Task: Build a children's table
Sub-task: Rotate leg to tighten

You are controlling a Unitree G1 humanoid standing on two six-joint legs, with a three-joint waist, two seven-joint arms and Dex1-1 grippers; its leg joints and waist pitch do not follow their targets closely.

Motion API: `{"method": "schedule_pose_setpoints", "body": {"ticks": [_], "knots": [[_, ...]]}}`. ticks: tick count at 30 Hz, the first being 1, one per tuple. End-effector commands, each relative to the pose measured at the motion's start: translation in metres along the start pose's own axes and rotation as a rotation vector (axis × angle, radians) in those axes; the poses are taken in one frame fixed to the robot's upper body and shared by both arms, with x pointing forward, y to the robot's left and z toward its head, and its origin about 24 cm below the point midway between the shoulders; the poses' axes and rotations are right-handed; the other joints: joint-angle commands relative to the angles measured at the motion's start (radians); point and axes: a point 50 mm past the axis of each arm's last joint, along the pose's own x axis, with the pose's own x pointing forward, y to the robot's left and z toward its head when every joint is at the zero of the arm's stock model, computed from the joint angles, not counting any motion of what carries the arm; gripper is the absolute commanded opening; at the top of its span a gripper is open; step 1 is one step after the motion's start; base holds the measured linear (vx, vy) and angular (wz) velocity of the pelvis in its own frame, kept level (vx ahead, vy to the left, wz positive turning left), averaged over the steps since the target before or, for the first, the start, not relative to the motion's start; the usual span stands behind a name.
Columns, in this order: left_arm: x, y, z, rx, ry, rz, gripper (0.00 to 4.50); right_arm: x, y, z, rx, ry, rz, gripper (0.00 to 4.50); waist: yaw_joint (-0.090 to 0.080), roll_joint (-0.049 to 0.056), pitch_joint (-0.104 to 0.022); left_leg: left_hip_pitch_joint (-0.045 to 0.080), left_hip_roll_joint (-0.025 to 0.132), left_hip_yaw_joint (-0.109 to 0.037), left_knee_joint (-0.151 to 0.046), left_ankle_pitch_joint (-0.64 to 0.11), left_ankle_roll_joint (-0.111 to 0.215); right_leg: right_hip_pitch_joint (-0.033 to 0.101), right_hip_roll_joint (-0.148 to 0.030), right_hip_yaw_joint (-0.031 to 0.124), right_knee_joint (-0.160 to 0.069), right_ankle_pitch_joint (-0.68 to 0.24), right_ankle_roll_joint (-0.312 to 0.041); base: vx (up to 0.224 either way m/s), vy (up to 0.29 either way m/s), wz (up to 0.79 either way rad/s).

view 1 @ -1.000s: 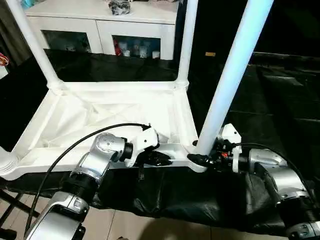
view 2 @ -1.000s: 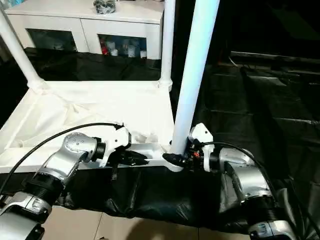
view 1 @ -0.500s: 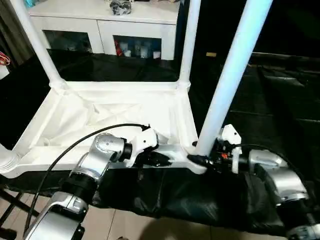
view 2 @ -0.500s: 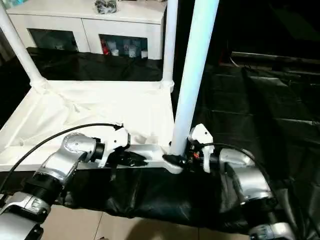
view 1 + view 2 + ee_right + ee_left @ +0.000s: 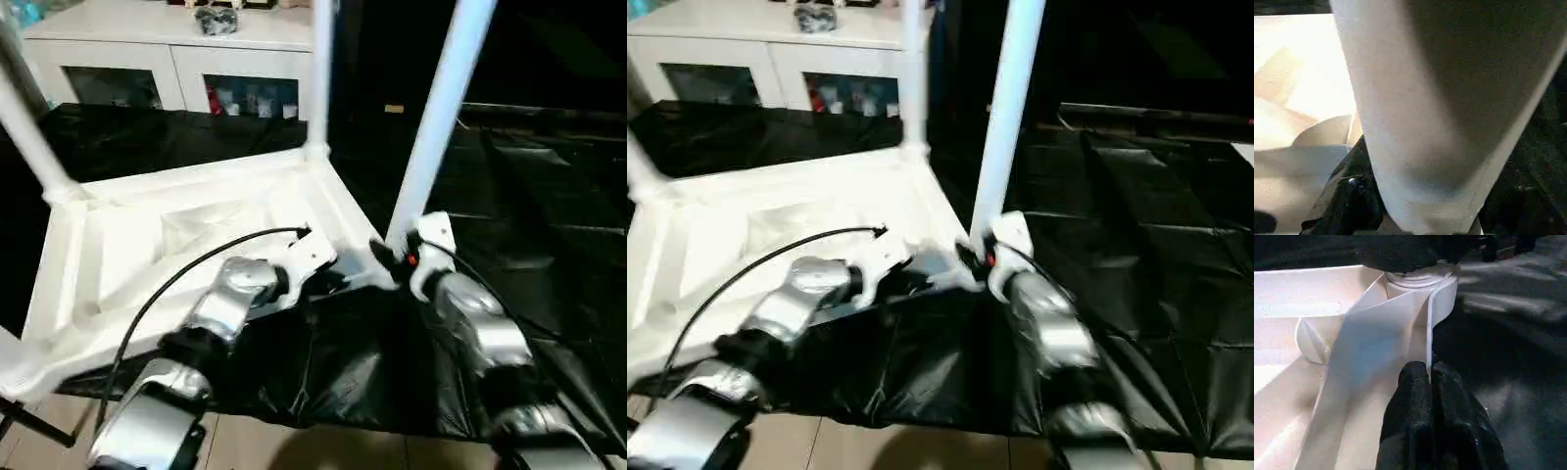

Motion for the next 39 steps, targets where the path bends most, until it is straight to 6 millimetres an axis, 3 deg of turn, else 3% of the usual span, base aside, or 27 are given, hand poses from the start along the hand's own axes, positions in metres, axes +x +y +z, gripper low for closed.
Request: {"method": "schedule_pose_setpoints", "body": {"ticks": [1, 7, 11, 16, 21, 29, 35, 39], "knots": [[0.018, -0.012, 0.029, 0.001, -0.114, 0.001, 0.00, 0.009, 0.057, -0.028, 0.053, 0.115, 0.192, 2.50, 0.002, -0.006, -0.044, -0.004, 0.028, -0.011, -0.065, -0.166, 0.042, 0.042, -0.074, 0.056, -0.079, -0.196, -0.184, 0.000, 0.000, 0.00], [0.012, -0.009, 0.022, 0.016, -0.104, -0.024, 0.00, 0.007, 0.054, -0.023, 0.083, 0.074, 0.269, 3.02, 0.000, -0.008, -0.039, -0.002, 0.031, -0.011, -0.069, -0.200, 0.054, 0.041, -0.076, 0.056, -0.086, -0.249, -0.181, 0.000, 0.000, 0.00], [0.002, -0.007, 0.013, 0.037, -0.094, -0.079, 0.00, -0.003, 0.042, -0.025, -0.005, 0.077, 0.385, 3.41, -0.002, -0.011, -0.042, -0.006, 0.031, -0.011, -0.067, -0.177, 0.069, 0.046, -0.075, 0.056, -0.081, -0.200, -0.188, 0.000, 0.000, 0.00], [-0.008, -0.006, 0.007, 0.055, -0.094, -0.150, 0.00, -0.016, 0.027, -0.026, -0.055, 0.103, 0.484, 3.41, 0.000, -0.011, -0.040, -0.008, 0.032, -0.009, -0.065, -0.170, 0.090, 0.049, -0.076, 0.055, -0.082, -0.199, -0.197, 0.000, 0.000, 0.00], [-0.020, -0.004, 0.000, 0.070, -0.088, -0.228, 0.00, -0.033, 0.010, -0.028, -0.108, 0.142, 0.617, 3.41, 0.002, -0.009, -0.040, -0.003, 0.036, -0.009, -0.067, -0.179, 0.086, 0.045, -0.075, 0.054, -0.082, -0.211, -0.204, 0.000, 0.000, 0.00], [-0.037, -0.004, -0.004, 0.072, -0.091, -0.363, 0.00, -0.058, 0.001, -0.026, -0.133, 0.181, 0.847, 3.41, 0.030, -0.005, -0.042, -0.002, 0.043, -0.006, -0.065, -0.153, 0.098, 0.045, -0.076, 0.054, -0.075, -0.160, -0.220, 0.000, 0.000, 0.00], [-0.047, -0.001, -0.009, 0.075, -0.060, -0.423, 0.00, -0.068, 0.000, -0.026, -0.170, 0.223, 0.928, 3.41, 0.040, -0.006, -0.042, -0.002, 0.041, -0.006, -0.066, -0.154, 0.085, 0.045, -0.076, 0.053, -0.076, -0.179, -0.207, 0.000, 0.000, 0.00], [-0.052, 0.003, -0.010, 0.078, -0.041, -0.442, 0.00, -0.073, 0.000, -0.028, -0.191, 0.258, 0.975, 2.94, 0.042, -0.007, -0.043, -0.001, 0.040, -0.006, -0.065, -0.150, 0.086, 0.046, -0.075, 0.053, -0.075, -0.168, -0.210, 0.000, 0.000, 0.00]]}}
